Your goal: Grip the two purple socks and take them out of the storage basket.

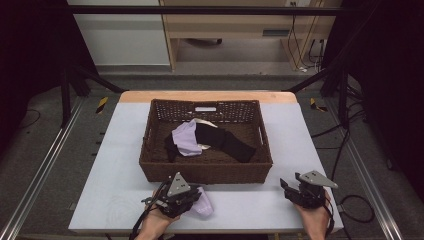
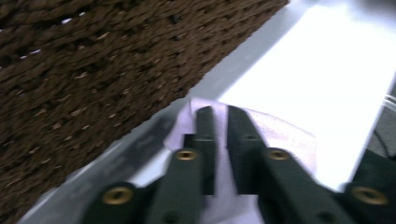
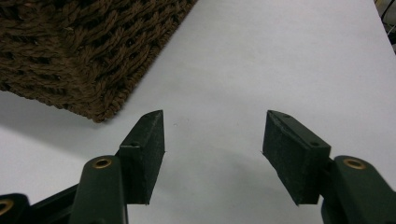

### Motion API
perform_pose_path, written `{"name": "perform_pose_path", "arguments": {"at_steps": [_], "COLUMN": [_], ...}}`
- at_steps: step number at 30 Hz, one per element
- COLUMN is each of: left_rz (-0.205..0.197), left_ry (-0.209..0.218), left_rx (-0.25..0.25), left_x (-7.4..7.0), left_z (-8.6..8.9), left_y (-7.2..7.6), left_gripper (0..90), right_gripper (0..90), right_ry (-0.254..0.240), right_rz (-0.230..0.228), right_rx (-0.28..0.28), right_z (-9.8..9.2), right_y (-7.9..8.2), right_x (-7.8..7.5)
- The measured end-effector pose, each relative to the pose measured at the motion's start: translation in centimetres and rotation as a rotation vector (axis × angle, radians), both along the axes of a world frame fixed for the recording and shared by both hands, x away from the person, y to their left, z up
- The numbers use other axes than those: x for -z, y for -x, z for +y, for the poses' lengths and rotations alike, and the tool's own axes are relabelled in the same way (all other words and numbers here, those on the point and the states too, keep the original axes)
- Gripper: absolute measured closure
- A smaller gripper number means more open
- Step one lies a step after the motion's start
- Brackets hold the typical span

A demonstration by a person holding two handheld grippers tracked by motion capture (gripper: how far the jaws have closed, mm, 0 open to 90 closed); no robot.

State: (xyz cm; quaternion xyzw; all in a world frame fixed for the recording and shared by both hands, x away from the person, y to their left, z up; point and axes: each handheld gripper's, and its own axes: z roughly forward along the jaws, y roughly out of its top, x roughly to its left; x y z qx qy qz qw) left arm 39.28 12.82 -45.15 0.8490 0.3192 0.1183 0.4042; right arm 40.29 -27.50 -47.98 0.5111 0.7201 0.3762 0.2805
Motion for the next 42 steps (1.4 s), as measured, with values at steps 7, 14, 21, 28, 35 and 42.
{"name": "perform_pose_path", "arguments": {"at_steps": [7,14,21,28,35,42], "left_rz": [-0.064,-0.137,-0.193,-0.243,-0.261,-0.264], "left_ry": [0.055,0.115,0.169,0.183,0.189,0.180], "left_rx": [-0.040,-0.080,-0.125,-0.170,-0.213,-0.270], "left_x": [-2.2,-5.1,-8.1,-10.8,-12.4,-12.6], "left_z": [1.1,2.4,3.4,3.6,3.6,3.8], "left_y": [0.6,0.2,-1.4,-3.8,-6.3,-8.8], "left_gripper": [58.7,53.6,53.6,54.7,54.7,55.1], "right_gripper": [38.6,38.4,38.3,38.4,38.4,38.4], "right_ry": [0.000,-0.003,0.000,-0.003,-0.004,-0.007], "right_rz": [-0.004,-0.001,-0.003,-0.005,-0.008,-0.008], "right_rx": [0.001,0.003,0.005,0.006,0.005,0.006], "right_z": [-0.1,-0.1,0.1,0.0,0.0,0.0], "right_y": [0.0,-0.1,-0.1,-0.1,-0.1,-0.1], "right_x": [0.0,0.0,0.0,-0.1,-0.1,-0.1]}}
